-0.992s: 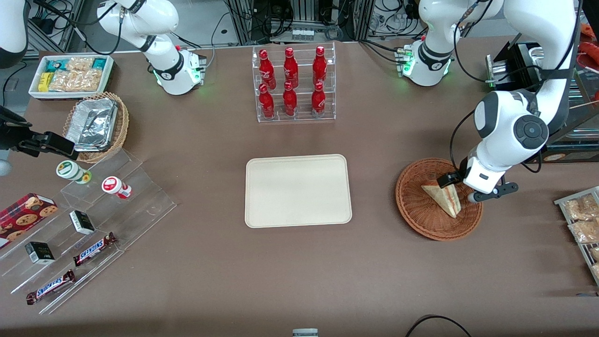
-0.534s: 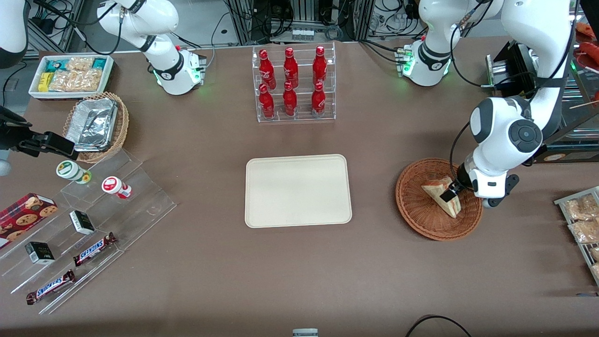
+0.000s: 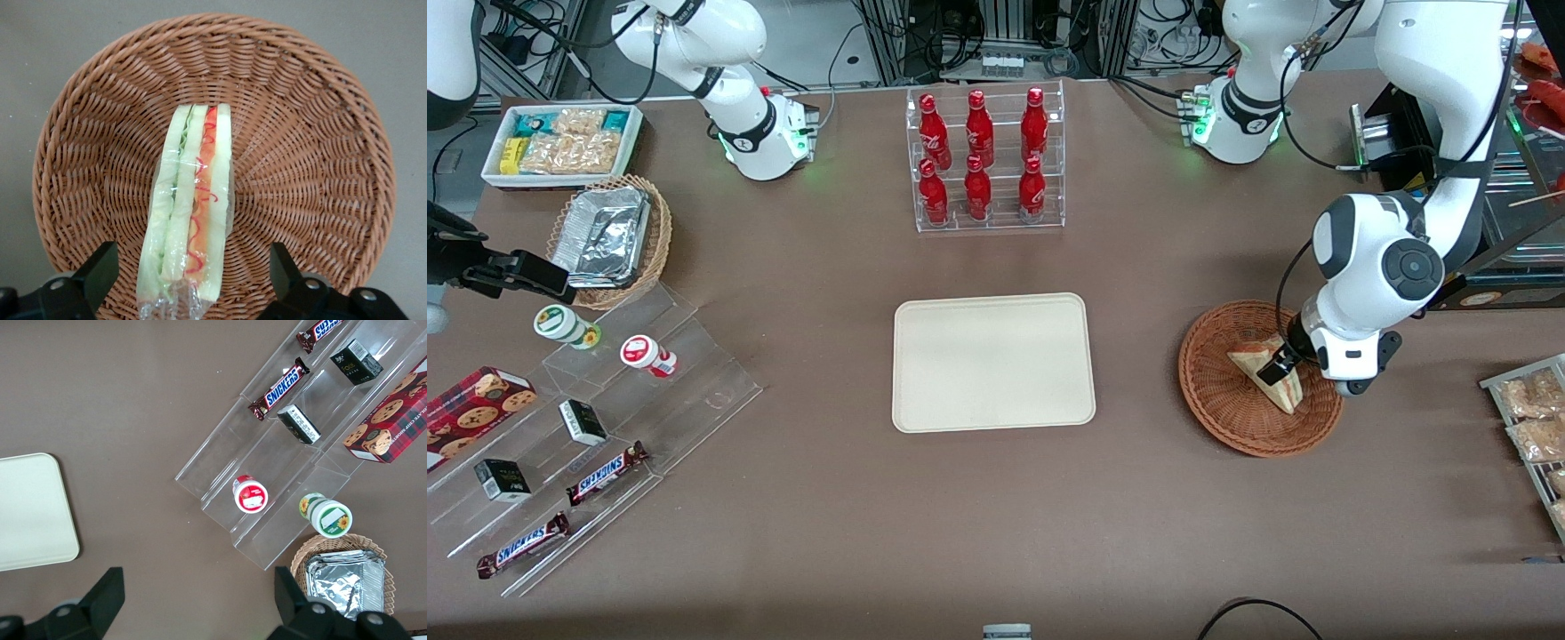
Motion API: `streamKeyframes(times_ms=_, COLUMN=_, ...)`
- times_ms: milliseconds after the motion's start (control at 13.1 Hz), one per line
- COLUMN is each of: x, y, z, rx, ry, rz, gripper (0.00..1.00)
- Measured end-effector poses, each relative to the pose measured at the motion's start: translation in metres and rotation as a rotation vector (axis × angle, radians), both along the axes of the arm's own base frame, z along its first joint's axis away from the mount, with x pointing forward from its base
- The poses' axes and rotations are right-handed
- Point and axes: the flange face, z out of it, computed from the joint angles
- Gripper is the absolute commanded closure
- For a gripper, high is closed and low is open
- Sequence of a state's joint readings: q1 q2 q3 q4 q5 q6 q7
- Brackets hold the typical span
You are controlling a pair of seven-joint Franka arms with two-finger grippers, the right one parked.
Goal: Place sandwich from basket to tray
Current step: 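Lower the left gripper and close it on the wrapped sandwich, then lift the sandwich and carry it with the left gripper to the tray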
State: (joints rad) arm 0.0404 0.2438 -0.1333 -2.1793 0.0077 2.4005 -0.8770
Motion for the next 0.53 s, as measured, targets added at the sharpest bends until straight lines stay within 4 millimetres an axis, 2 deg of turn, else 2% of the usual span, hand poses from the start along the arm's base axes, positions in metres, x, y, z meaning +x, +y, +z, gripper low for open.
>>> streamKeyframes(times_ms=229, x=-0.003, y=-0.001, z=-0.014, rx=-0.001, ry=0.028, rz=-0.001, gripper=0.00)
streamKeyframes(times_ms=305, x=-0.004, y=-0.001, z=-0.019, rx=-0.001, ry=0.037, rz=-0.001, gripper=0.12)
streamKeyframes(times_ms=382, x=-0.005, y=-0.001, z=-0.024, rx=-0.001, ry=0.046, rz=-0.001, gripper=0.48)
streamKeyframes(times_ms=458, x=-0.005, y=-0.001, z=-0.028, rx=-0.002, ry=0.051, rz=0.000, gripper=0.95)
streamKeyframes(times_ms=534, x=-0.005, y=-0.001, z=-0.029, rx=-0.002, ry=0.054, rz=0.000, gripper=1.00)
